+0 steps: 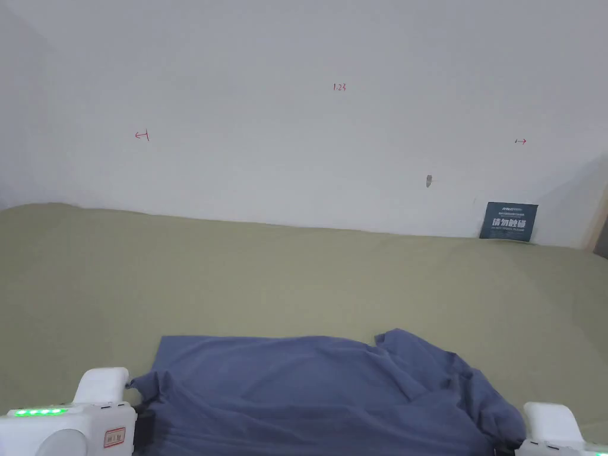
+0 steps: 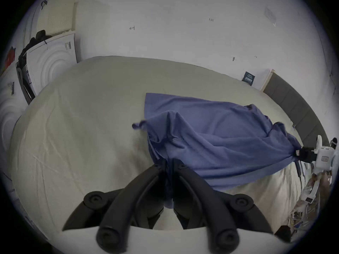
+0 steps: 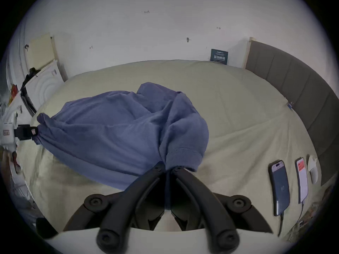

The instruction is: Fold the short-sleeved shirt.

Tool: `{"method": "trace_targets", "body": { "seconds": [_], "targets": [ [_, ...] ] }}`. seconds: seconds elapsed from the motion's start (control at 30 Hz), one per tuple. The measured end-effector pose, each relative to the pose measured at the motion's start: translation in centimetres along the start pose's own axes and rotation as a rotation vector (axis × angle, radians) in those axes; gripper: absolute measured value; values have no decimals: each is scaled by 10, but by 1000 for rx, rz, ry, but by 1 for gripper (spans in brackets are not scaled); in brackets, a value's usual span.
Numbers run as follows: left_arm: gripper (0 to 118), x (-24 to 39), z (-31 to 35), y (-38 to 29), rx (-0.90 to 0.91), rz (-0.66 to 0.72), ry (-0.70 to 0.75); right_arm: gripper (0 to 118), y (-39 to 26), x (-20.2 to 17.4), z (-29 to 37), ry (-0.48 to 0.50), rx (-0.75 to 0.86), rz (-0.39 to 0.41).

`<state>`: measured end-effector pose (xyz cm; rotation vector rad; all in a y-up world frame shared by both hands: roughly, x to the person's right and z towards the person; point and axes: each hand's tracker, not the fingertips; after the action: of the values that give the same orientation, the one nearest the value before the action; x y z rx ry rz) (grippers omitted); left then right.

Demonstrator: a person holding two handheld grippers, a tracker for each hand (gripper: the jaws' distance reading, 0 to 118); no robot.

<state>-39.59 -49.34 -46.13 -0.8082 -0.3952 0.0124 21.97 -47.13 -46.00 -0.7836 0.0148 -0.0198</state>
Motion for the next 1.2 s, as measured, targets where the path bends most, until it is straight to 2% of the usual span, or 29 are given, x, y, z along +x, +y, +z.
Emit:
{"method": "trace_targets", "body": {
  "seconds": [0.3,0.4,0.47,0.67,0.8,0.83,0.87,0.9,0.93,0.97,1.03,1.2],
  "targets": [
    [9,18,43,-65,-56,47,-30,4,-45,10,56,53,-49,-45],
    [9,22,54,-97,-85,87,-35,4,-72,14,69,62,-87,-96],
    [9,26,58,-119,-133,140,-57,4,-88,16,73,69,-110,-116],
    [9,26,68,-151,-163,177,-58,4,-128,24,66,72,-173,-160],
    [9,24,68,-146,-161,177,-67,5,-129,25,66,69,-148,-133],
    [14,23,71,-141,-159,164,-52,7,-124,25,70,68,-135,-130],
    [37,23,75,-137,-158,162,-43,24,-121,25,72,70,-130,-127],
    [63,25,84,-131,-161,156,-5,45,-115,25,75,62,-129,-129],
    [81,27,94,-125,-147,141,46,70,-108,25,81,-1,-122,-133],
    [85,28,101,-122,-127,134,53,94,-103,26,85,-8,-122,-136],
    [85,29,116,-114,-55,125,27,94,-90,28,99,-5,-75,-142],
    [84,33,131,-81,-10,113,20,94,-57,20,119,-35,15,-137]
  ]
}}
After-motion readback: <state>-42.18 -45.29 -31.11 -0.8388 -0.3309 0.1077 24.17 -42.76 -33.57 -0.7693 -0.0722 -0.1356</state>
